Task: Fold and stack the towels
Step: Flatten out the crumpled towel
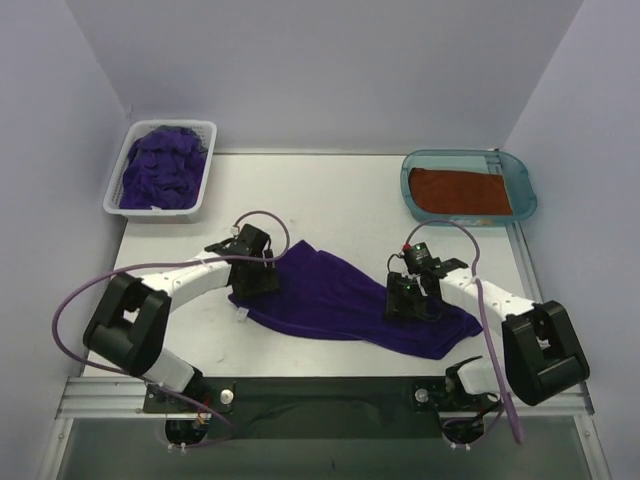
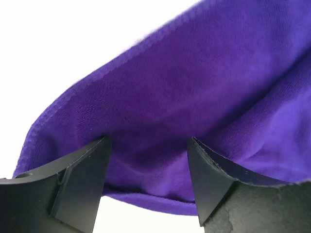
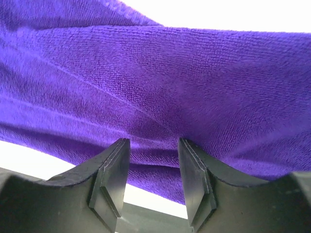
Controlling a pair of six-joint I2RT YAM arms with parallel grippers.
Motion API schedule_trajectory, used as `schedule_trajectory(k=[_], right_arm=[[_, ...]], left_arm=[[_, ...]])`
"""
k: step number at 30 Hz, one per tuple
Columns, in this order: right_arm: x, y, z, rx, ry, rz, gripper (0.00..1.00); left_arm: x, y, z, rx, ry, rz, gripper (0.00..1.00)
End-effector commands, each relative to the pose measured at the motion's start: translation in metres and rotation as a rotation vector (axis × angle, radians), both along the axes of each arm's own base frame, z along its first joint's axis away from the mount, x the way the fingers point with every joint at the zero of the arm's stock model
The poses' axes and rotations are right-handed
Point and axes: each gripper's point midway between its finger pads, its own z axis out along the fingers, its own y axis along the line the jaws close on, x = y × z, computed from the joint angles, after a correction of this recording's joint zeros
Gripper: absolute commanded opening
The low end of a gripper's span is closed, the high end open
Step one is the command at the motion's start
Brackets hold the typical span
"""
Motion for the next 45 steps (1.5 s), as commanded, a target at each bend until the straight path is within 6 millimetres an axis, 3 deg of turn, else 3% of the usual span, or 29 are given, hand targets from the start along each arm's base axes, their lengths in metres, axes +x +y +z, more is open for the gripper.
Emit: schedule_trajectory(k=[1,3,5,9,10,12,16,17,19,21,22,23,24,25,27,29,30,31,33,39,45], right_arm=[[-0.046,-0.016,-0.009,-0.037,0.137,-0.039,0.45],[-0.051,-0.013,-0.006,-0.014,0.131,-0.04,0.45],[-0.049,-0.01,0.003,0.004,0.088,-0.024,0.46],[-0.029,0.008,0.039,0.015,-0.088,0.14,0.47],[-0.015,0.018,0.058,0.03,-0.154,0.177,0.48],[0.001,0.028,0.075,0.018,-0.235,0.265,0.49],[0.054,0.052,0.113,-0.003,-0.372,0.356,0.54],[0.063,0.056,0.116,-0.01,-0.387,0.373,0.55],[0.083,0.066,0.113,-0.029,-0.392,0.43,0.56],[0.107,0.079,0.128,-0.028,-0.452,0.48,0.57],[0.118,0.084,0.119,-0.036,-0.44,0.493,0.57],[0.132,0.092,0.13,-0.02,-0.471,0.5,0.58],[0.14,0.096,0.13,-0.019,-0.474,0.514,0.58],[0.148,0.1,0.116,-0.023,-0.442,0.516,0.58],[0.168,0.111,0.122,0.014,-0.461,0.513,0.58],[0.182,0.119,0.106,0.025,-0.43,0.518,0.59],[0.194,0.125,0.112,0.04,-0.452,0.518,0.59],[0.2,0.127,0.096,0.034,-0.425,0.527,0.59],[0.213,0.135,0.097,0.047,-0.437,0.532,0.59],[0.231,0.146,0.053,0.08,-0.343,0.514,0.57],[0.249,0.152,0.034,0.089,-0.323,0.494,0.56]], left_arm=[[0.043,-0.033,0.003,-0.061,-0.046,-0.015,0.74],[0.063,-0.049,0.012,-0.083,-0.064,-0.034,0.74],[0.069,-0.059,0.011,-0.089,-0.045,-0.059,0.75],[0.08,-0.062,0.044,-0.091,-0.126,-0.09,0.76],[0.08,-0.057,0.06,-0.086,-0.174,-0.085,0.77],[0.08,-0.043,0.084,-0.059,-0.248,-0.072,0.8],[0.067,-0.014,0.096,-0.039,-0.278,-0.026,0.82],[0.062,0.003,0.086,-0.026,-0.256,0.011,0.82],[0.058,0.018,0.085,-0.032,-0.259,0.062,0.81],[0.051,0.035,0.069,-0.034,-0.221,0.104,0.8],[0.049,0.037,0.066,-0.043,-0.214,0.109,0.79],[0.046,0.038,0.059,-0.043,-0.199,0.111,0.79],[0.045,0.04,0.054,-0.046,-0.186,0.118,0.78],[0.045,0.041,0.051,-0.048,-0.179,0.121,0.78],[0.045,0.04,0.046,-0.059,-0.163,0.126,0.78],[0.047,0.039,0.041,-0.061,-0.156,0.132,0.77],[0.048,0.039,0.039,-0.06,-0.155,0.137,0.76],[0.049,0.039,0.038,-0.061,-0.155,0.14,0.75],[0.054,0.037,0.037,-0.066,-0.164,0.141,0.74],[0.06,0.034,0.025,-0.067,-0.137,0.149,0.66],[0.063,0.033,0.019,-0.062,-0.126,0.158,0.57]])
